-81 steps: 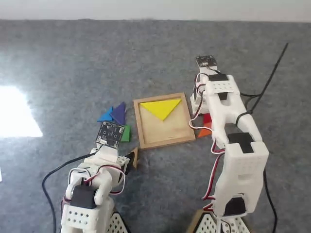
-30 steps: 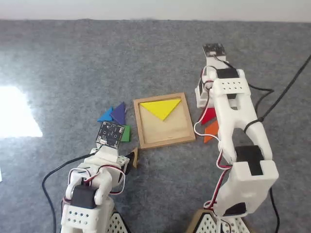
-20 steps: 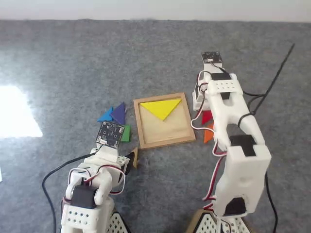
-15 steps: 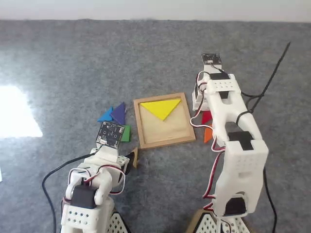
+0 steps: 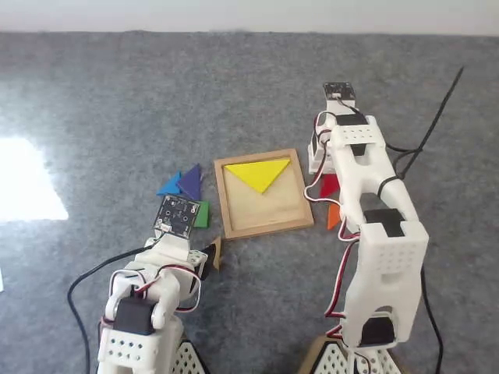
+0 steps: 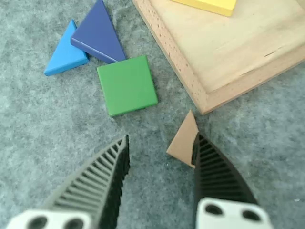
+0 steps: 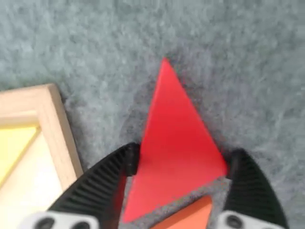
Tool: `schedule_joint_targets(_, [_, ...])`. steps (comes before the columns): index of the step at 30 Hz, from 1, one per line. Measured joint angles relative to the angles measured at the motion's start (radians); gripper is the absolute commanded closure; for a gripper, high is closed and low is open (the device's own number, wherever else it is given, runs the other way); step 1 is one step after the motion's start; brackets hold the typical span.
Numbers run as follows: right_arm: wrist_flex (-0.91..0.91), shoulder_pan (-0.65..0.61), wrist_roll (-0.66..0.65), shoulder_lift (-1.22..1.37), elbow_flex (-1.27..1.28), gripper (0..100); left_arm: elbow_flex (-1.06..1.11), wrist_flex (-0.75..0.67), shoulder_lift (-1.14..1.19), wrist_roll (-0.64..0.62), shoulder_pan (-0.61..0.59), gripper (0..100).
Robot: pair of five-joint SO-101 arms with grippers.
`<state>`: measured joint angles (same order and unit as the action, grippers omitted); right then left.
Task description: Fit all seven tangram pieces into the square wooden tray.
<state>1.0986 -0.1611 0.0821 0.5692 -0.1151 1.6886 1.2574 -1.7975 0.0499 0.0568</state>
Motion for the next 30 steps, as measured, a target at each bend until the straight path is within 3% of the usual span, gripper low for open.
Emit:
schedule_joint_targets(10, [-0.006, 0.003, 0.0, -0.003, -0.015, 85.2, 0.0, 0.0, 0.0, 0.0, 0.0, 79])
schedule_joint_targets(17, [0.078, 0.014, 0.011, -0.041, -0.012, 66.7, 0.0, 0.0, 0.0, 0.0, 0.0, 79])
schedule_joint_targets(25, [0.167, 0.003, 0.12, -0.206, 0.026, 66.3, 0.0, 0.0, 0.0, 0.0, 0.0, 79])
schedule_joint_targets(30, [0.026, -0.061, 0.14, -0.213, 0.233, 70.8, 0.0, 0.0, 0.0, 0.0, 0.0, 79])
